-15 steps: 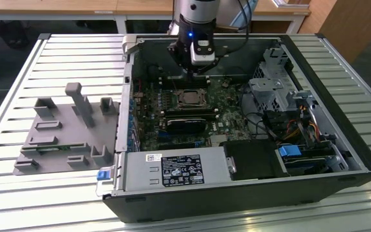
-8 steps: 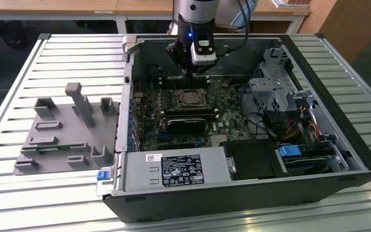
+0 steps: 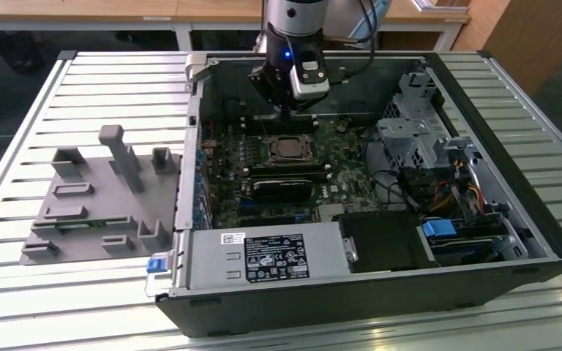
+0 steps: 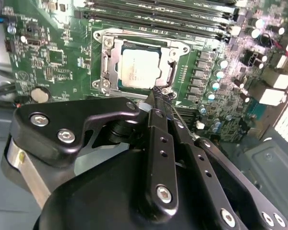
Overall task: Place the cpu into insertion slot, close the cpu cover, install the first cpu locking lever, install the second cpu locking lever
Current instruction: 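Install the first cpu locking lever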
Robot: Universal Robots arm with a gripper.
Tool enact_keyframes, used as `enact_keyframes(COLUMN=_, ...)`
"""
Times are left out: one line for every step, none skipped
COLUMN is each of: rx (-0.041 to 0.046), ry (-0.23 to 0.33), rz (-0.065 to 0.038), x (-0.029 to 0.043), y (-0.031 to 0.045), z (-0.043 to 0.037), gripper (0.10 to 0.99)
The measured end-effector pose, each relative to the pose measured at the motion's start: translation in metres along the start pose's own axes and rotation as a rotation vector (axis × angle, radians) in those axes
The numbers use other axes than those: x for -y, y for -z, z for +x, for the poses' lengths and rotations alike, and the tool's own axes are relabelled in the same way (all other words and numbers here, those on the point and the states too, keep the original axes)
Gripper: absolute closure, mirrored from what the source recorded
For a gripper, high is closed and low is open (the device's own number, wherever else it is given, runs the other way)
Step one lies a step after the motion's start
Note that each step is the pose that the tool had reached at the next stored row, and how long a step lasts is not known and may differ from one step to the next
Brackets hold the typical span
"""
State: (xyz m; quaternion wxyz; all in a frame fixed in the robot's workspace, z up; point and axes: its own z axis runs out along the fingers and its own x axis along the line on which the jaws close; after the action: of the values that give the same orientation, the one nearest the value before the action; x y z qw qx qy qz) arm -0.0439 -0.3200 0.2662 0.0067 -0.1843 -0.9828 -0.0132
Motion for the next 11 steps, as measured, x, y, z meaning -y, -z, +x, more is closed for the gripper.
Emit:
enact_keyframes(rx=0.0005, ry=0.015, rz=-0.001, x=0.0000, y=-0.0002, z=0.0000, gripper=0.980)
enact_keyframes(rx=0.0009, ry=0.030, rz=-0.001, x=0.0000, y=-0.0003, z=0.0000, gripper=0.980)
enact_keyframes(rx=0.0016, ry=0.044, rz=-0.001, x=0.0000, y=-0.0004, z=0.0000, gripper=0.980)
enact_keyframes(rx=0.0023, ry=0.057, rz=-0.002, x=0.0000, y=-0.0005, z=0.0000, gripper=0.980)
enact_keyframes(rx=0.0031, ry=0.071, rz=-0.002, x=0.0000, y=-0.0006, z=0.0000, gripper=0.980)
enact_keyframes(rx=0.0036, ry=0.086, rz=-0.002, x=0.0000, y=-0.0007, z=0.0000, gripper=0.980)
enact_keyframes(rx=0.0040, ry=0.102, rz=-0.002, x=0.0000, y=-0.0008, z=0.0000, gripper=0.980)
enact_keyframes(rx=0.0042, ry=0.119, rz=-0.002, x=0.0000, y=-0.0009, z=0.0000, gripper=0.980)
enact_keyframes(rx=0.0044, ry=0.137, rz=-0.002, x=0.0000, y=-0.0009, z=0.0000, gripper=0.980)
enact_keyframes(rx=0.0045, ry=0.155, rz=-0.002, x=0.0000, y=-0.0010, z=0.0000, gripper=0.980)
enact_keyframes(rx=0.0045, ry=0.173, rz=-0.002, x=0.0000, y=-0.0011, z=0.0000, gripper=0.980)
